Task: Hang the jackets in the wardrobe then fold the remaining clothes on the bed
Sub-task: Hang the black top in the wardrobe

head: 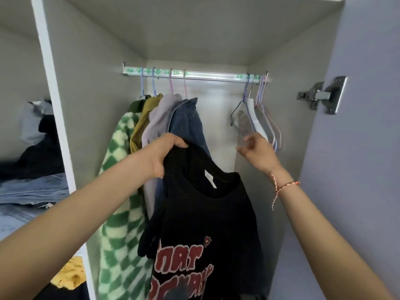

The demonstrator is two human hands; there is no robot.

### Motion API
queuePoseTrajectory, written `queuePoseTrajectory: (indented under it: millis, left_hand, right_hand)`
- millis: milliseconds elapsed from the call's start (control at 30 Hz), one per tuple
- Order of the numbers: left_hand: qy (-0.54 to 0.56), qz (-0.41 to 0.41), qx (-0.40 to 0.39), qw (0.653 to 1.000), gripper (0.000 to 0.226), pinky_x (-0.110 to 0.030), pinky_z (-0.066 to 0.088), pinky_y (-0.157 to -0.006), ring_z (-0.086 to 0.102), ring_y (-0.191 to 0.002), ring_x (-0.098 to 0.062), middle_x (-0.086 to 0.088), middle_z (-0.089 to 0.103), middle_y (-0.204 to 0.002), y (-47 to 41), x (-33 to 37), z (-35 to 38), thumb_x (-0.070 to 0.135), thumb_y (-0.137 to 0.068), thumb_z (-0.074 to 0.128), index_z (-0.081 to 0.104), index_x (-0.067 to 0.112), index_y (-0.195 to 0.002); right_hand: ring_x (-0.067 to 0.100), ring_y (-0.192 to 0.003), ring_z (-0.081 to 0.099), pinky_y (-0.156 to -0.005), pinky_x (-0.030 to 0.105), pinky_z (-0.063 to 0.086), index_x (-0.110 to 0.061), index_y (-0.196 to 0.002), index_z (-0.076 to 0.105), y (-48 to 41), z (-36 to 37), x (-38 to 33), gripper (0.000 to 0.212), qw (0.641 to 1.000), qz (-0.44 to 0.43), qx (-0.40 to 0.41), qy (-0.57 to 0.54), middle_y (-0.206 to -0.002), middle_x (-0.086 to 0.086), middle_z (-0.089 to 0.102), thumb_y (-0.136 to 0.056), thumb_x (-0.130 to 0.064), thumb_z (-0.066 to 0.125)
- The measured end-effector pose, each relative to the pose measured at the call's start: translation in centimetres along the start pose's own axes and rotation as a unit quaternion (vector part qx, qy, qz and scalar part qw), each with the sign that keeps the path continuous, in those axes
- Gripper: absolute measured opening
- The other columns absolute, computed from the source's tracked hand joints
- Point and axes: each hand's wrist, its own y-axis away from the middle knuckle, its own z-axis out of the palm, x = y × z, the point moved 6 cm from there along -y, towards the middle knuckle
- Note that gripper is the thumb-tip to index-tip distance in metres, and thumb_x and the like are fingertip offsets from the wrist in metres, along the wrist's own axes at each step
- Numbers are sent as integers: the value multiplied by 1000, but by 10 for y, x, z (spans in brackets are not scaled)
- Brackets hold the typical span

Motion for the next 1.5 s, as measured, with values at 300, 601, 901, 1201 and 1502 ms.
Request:
queuePoseTrajectory:
  millis: [300,601,901,1201,1502]
  left_hand:
    - [-27,2,-34,999,19,-25,44,-49,54,-58,-22,-7,58,-57,-46,3,38,10,-87,45,55,6,-71]
    - [-42,6,-37,998,15,-17,43,-36,57,-38,-16,-6,59,-53,-74,6,41,10,-87,46,57,4,-80]
    - [-71,29,9,997,15,-23,50,-42,61,-54,-19,-11,65,-71,-88,4,35,12,-92,55,65,1,-92]
    - [-210,158,156,952,29,-9,38,-43,53,-56,-10,-1,58,-65,-96,23,-2,22,-94,54,59,11,-67]
    - [-381,280,181,862,44,-21,29,-50,42,-51,-5,2,46,-54,-87,22,-9,24,-95,51,42,14,-53]
  right_hand:
    - [35,-115,47,-90,37,40,0,-120,43,-83,13,13,30,908,-18,90,409,-124,20,47,-90,0,41]
    - [27,-105,58,-78,30,46,-1,-116,45,-122,31,17,25,878,9,100,469,-117,14,57,-92,-4,45]
    - [20,-50,43,-31,11,29,-7,-75,42,-181,33,-2,18,953,179,26,-243,-70,9,42,-89,6,40]
    - [3,-29,28,-32,12,21,-12,-100,57,-156,28,-60,14,940,4,13,-342,-56,2,37,-98,-12,42]
    - [7,-34,38,-33,18,31,-8,-126,43,-21,45,-42,39,916,97,-110,-374,-69,6,51,-90,-3,57]
